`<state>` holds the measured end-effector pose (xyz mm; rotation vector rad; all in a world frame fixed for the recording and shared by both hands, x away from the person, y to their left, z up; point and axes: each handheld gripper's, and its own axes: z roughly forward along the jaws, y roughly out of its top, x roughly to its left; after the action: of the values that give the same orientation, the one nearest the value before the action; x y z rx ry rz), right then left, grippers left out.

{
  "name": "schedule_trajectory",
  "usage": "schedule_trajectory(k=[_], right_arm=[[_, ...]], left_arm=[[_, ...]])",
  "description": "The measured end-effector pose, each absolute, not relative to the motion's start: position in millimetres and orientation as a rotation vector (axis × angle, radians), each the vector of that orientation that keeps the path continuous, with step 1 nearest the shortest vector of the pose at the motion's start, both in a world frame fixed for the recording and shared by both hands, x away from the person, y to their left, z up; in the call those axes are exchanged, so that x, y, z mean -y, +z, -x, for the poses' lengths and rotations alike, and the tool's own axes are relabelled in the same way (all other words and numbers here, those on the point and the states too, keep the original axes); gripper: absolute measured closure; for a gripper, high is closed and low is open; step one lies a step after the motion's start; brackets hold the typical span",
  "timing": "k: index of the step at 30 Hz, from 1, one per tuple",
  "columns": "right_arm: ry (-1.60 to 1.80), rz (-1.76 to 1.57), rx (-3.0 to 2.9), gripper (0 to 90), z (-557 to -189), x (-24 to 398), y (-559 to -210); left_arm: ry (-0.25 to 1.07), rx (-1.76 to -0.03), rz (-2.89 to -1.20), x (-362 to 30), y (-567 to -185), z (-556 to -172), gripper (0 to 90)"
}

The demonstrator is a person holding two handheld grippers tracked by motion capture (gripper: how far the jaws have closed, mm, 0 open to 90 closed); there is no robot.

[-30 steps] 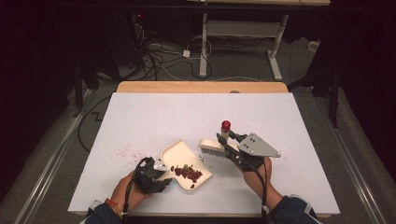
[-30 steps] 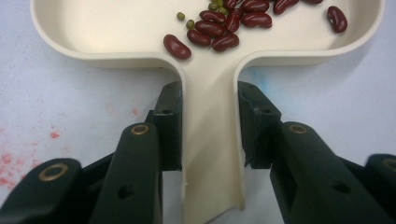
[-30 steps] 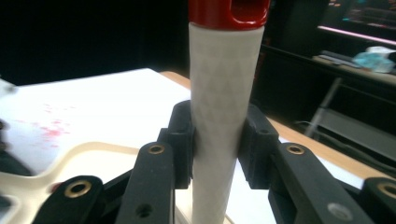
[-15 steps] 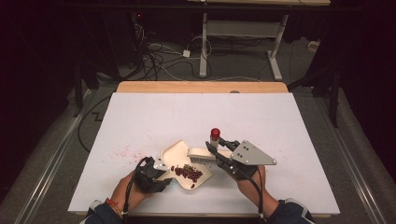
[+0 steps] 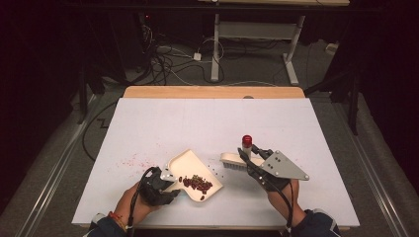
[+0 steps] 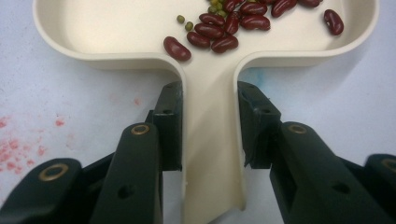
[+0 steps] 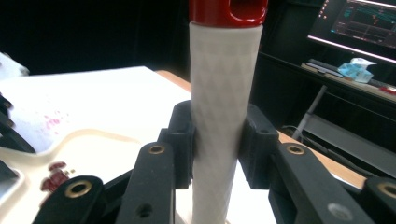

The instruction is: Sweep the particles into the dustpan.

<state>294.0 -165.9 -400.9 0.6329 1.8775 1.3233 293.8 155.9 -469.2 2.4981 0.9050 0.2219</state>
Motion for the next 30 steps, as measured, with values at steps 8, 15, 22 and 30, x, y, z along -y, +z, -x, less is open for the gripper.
schedule_trajectory(k=[8,15,22,30], right_arm=[[1.433,-0.569,-1.941,69.9,-278.2,139.8,-405.9],[1.506,-0.567,-1.919,69.9,-279.6,135.4,-399.8],[1.455,-0.593,-1.86,69.9,-288.6,152.5,-394.0],[1.398,-0.603,-1.816,69.9,-315.7,141.3,-402.5]], left_arm=[[0.234,-0.907,-2.511,-153.4,-470.8,-294.7,63.0],[0.228,-0.904,-2.505,-154.1,-471.4,-295.0,63.0],[0.231,-0.902,-2.505,-154.6,-470.7,-295.1,62.9],[0.221,-0.912,-2.505,-155.6,-471.7,-297.9,62.9]])
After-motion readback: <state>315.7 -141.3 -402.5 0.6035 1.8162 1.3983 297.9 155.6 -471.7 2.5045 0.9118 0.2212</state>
